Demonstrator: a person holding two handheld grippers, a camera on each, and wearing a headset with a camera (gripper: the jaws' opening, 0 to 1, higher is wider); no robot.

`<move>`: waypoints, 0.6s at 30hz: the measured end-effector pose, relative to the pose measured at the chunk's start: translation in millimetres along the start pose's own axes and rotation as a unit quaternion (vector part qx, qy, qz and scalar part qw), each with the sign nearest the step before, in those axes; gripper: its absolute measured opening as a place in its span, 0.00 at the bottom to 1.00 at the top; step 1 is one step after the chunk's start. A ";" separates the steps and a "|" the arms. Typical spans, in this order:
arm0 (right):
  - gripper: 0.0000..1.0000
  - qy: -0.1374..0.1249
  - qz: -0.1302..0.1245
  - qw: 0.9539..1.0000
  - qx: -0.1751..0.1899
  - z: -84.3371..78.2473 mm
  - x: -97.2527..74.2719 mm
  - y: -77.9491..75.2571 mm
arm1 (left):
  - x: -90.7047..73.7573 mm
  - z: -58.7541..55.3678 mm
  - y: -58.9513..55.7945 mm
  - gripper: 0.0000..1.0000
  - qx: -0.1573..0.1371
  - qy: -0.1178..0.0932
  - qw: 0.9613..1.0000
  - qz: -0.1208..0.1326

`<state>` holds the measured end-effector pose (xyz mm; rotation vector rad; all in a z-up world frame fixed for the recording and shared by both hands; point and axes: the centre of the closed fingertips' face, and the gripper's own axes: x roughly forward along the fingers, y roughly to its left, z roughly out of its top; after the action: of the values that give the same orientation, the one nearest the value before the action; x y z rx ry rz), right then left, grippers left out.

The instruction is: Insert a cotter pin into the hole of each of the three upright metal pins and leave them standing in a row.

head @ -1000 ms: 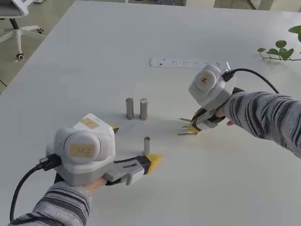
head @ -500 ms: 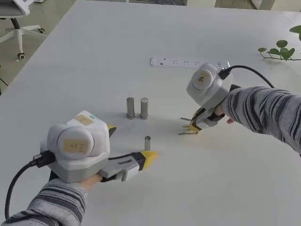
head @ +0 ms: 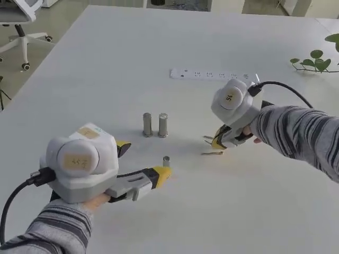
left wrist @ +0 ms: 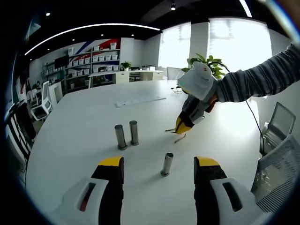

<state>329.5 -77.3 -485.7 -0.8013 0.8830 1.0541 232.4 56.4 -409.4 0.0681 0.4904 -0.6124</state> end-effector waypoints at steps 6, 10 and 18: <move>0.00 -0.051 -0.025 0.998 -0.032 16.6 -6.8 -1.1 | 0.7 6.8 -1.0 0.51 0.004 -0.001 1.000 -0.005; 0.00 -0.102 -0.031 0.993 -0.047 34.3 -17.0 7.4 | 2.6 14.7 -3.6 0.50 0.008 -0.007 1.000 -0.014; 0.00 -0.154 -0.053 0.981 -0.101 55.2 -40.7 36.6 | 10.2 30.8 -11.4 0.40 0.022 -0.006 0.999 -0.038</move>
<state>297.0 -33.4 -430.4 -0.8159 0.4705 1.1493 246.2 35.3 -386.0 0.0881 0.4699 -0.6975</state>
